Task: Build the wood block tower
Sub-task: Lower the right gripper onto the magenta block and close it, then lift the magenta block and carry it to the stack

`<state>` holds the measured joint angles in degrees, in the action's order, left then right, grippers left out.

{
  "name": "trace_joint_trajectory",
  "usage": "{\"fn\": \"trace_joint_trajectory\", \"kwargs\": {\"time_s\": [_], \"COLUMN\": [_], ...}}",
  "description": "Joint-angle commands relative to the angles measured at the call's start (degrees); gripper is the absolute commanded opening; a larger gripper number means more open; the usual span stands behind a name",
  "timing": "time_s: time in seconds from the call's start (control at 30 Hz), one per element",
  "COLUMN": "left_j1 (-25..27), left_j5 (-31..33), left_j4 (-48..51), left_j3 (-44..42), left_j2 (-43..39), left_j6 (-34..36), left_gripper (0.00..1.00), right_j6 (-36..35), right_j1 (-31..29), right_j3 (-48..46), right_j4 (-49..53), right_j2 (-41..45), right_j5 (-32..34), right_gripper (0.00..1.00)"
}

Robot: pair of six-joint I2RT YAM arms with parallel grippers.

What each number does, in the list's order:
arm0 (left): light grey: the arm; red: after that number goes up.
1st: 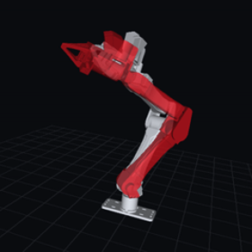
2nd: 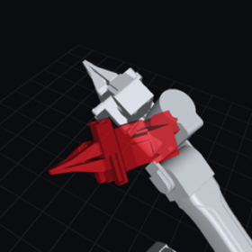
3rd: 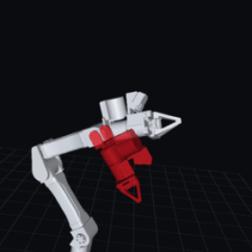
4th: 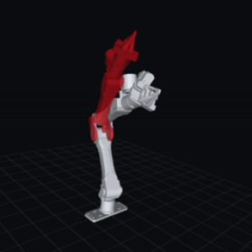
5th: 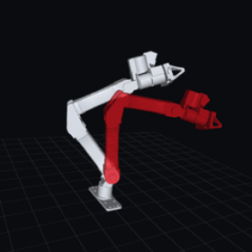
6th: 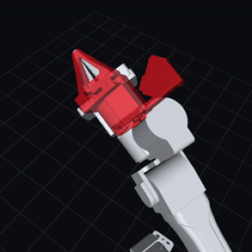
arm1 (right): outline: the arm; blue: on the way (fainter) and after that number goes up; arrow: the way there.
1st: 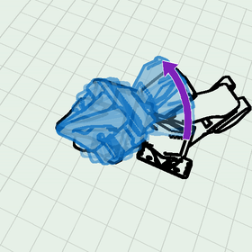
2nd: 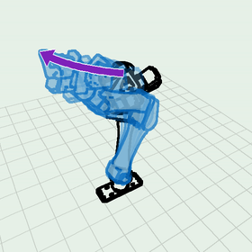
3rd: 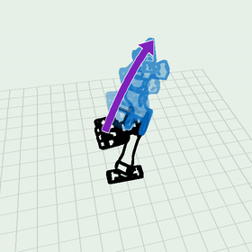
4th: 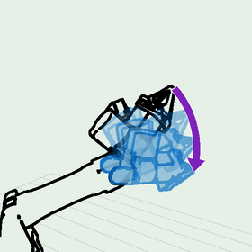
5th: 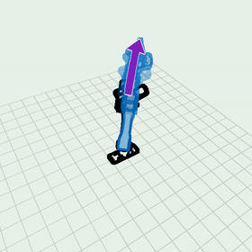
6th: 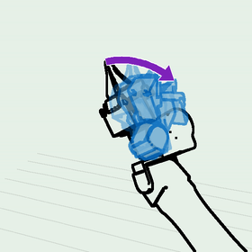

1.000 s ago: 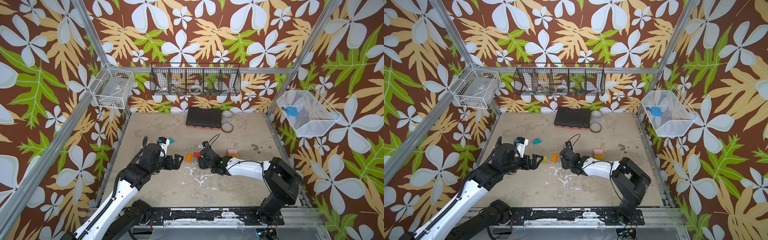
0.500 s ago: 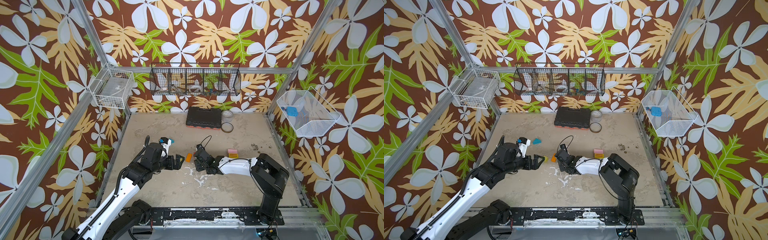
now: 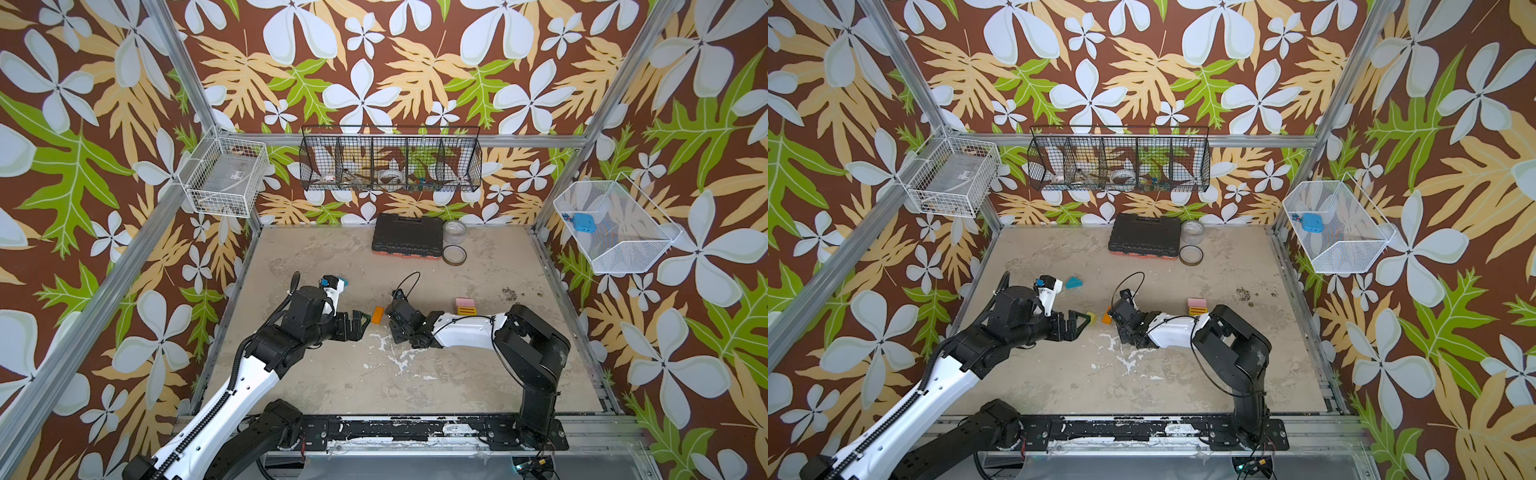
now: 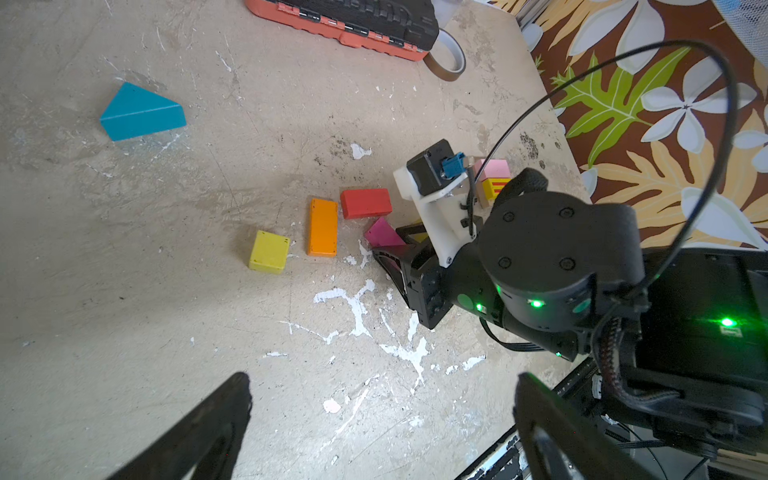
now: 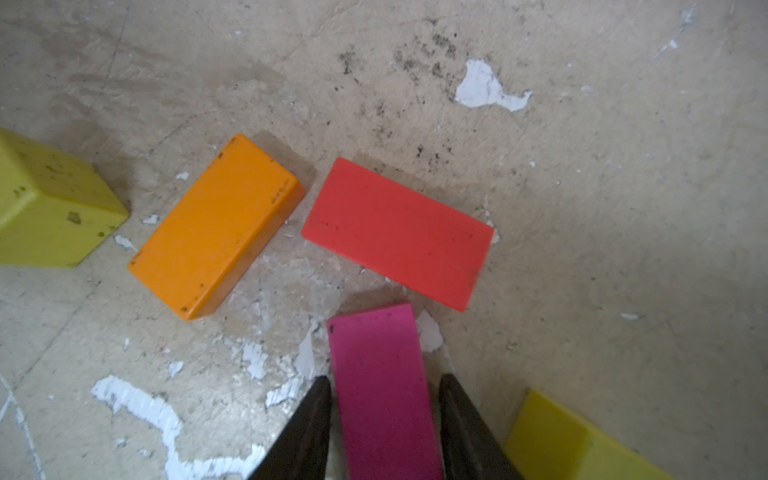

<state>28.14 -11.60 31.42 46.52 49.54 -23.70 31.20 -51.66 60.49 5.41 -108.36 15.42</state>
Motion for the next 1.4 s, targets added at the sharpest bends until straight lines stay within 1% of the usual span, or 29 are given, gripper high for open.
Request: {"fn": "trace_joint_trajectory", "kwargs": {"time_s": [0.0,0.1,0.2,0.33,0.43,0.5,0.63,0.7,0.77,0.83,0.9,0.93,0.97,1.0,1.03,1.13,1.23,1.3,1.37], "left_j1": [0.2,0.3,0.4,0.5,0.5,0.5,0.6,0.7,0.7,0.8,0.8,0.8,0.8,0.9,0.8,0.8,0.9,0.9,0.9], "left_j5": [0.1,0.2,0.2,0.3,0.1,0.1,0.2,0.2,0.5,0.7,0.6,0.5,0.4,0.1,-0.2,0.0,0.6,0.9,0.8], "left_j4": [-0.5,-0.5,-0.5,-0.5,-0.5,-0.5,-0.5,-0.5,-0.4,-0.3,-0.4,-0.5,-0.5,-0.6,-0.6,-0.5,-0.4,-0.4,-0.6], "left_j3": [0.1,0.1,0.1,0.1,0.1,0.1,0.0,0.0,0.0,0.0,0.0,0.0,0.0,0.0,0.0,0.0,0.0,0.0,0.0], "left_j2": [-0.2,-0.3,-0.2,0.0,-0.1,-0.1,0.1,0.6,1.0,1.1,1.0,0.9,1.0,1.0,1.2,1.2,0.8,0.4,0.4], "left_j6": [0.2,0.1,0.1,0.1,0.1,0.1,0.1,0.1,0.0,-0.1,-0.1,-0.1,0.0,0.1,0.1,0.2,-0.1,-0.2,-0.2], "left_gripper": [1.0,1.0,1.0,1.0,1.0,1.0,1.0,1.0,1.0,1.0,1.0,1.0,1.0,1.0,1.0,1.0,1.0,1.0,1.0], "right_j6": [0.7,0.7,1.1,1.3,0.8,-0.5,-3.8,-3.8,-1.6,-0.4,-0.9,-0.9,-1.0,-0.9,-0.8,-4.1,-4.5,-5.1,-5.2], "right_j1": [0.0,0.0,-0.1,-0.1,-0.1,-0.1,0.9,3.4,6.6,8.6,10.4,11.7,13.3,15.2,16.7,19.3,23.0,24.1,24.8], "right_j3": [-0.7,-0.5,-2.0,-3.0,-2.6,-0.5,7.3,10.0,9.0,3.3,-3.0,-4.6,-5.1,-4.5,-4.0,-5.7,-6.9,-8.6,-9.7], "right_j4": [1.8,2.6,1.7,2.8,4.8,6.7,11.2,11.8,11.2,7.5,3.9,4.3,5.7,8.3,10.7,11.1,11.6,10.0,9.4], "right_j2": [0.3,1.1,3.4,8.0,13.3,17.0,22.9,25.2,28.4,32.1,34.8,35.5,35.8,36.1,36.6,39.5,40.5,40.2,38.3], "right_j5": [0.0,-0.1,-0.1,0.2,1.6,3.3,9.3,10.3,9.3,8.0,6.8,6.6,6.3,5.9,5.8,4.9,2.6,0.7,0.3], "right_gripper": [0.35,0.3,0.27,0.23,0.24,0.24,0.23,0.2,0.16,0.17,0.17,0.17,0.14,0.11,0.1,0.15,0.16,0.16,0.16]}}
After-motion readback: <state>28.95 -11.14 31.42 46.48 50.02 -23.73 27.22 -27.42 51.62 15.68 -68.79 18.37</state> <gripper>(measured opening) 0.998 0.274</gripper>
